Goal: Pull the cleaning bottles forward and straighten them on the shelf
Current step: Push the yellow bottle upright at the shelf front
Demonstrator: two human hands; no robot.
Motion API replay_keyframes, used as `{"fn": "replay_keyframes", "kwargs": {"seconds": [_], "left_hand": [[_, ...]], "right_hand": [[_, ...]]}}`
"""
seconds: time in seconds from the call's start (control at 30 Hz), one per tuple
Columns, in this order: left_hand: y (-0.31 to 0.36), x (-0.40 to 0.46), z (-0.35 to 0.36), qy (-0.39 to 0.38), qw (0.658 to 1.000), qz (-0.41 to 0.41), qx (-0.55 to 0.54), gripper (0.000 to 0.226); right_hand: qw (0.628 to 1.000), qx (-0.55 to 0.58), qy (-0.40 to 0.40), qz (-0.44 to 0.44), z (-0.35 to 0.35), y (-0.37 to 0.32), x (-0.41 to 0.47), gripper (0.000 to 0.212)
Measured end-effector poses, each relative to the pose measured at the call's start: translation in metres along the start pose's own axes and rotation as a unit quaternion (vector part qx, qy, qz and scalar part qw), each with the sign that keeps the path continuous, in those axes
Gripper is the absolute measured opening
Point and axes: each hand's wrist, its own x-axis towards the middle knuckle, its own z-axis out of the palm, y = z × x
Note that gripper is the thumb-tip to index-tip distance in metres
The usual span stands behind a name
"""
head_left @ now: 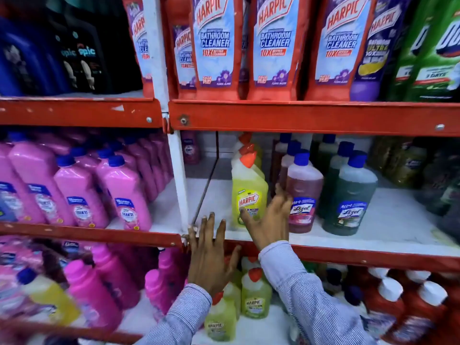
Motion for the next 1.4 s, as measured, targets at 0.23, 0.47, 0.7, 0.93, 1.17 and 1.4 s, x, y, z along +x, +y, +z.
{"fn": "replay_keyframes", "kwargs": {"seconds": [0.23, 0.47, 0.7, 0.93, 1.17, 1.4], "left_hand": [[-0.006, -0.003, 0.008, -0.030, 0.999, 0.005, 0.015, 0.073], [-0.010, -0.005, 0.014, -0.009, 1.000, 0.024, 0.012, 0.074], [-0.013, -0.008, 0.020, 0.014, 0.999, 0.033, 0.003, 0.074], [-0.012, -0.009, 0.019, 0.004, 1.000, 0.016, -0.008, 0.077], [-0.008, -0.009, 0.016, 0.009, 1.000, 0.005, -0.005, 0.076], [-0.004, -0.009, 0.014, 0.014, 1.000, 0.001, 0.017, 0.071]], "right_hand": [[0.991, -0.086, 0.022, 0.103, 0.035, -0.016, 0.006, 0.109], [0.994, -0.037, 0.017, 0.105, 0.043, -0.013, 0.007, 0.095], [0.995, -0.053, 0.008, 0.086, 0.030, -0.011, -0.013, 0.097], [0.995, -0.056, 0.006, 0.076, 0.021, -0.013, -0.025, 0.094], [0.998, -0.031, -0.002, 0.063, 0.013, -0.012, -0.032, 0.100], [0.981, 0.046, 0.186, 0.020, -0.025, 0.031, -0.030, 0.075]]}}
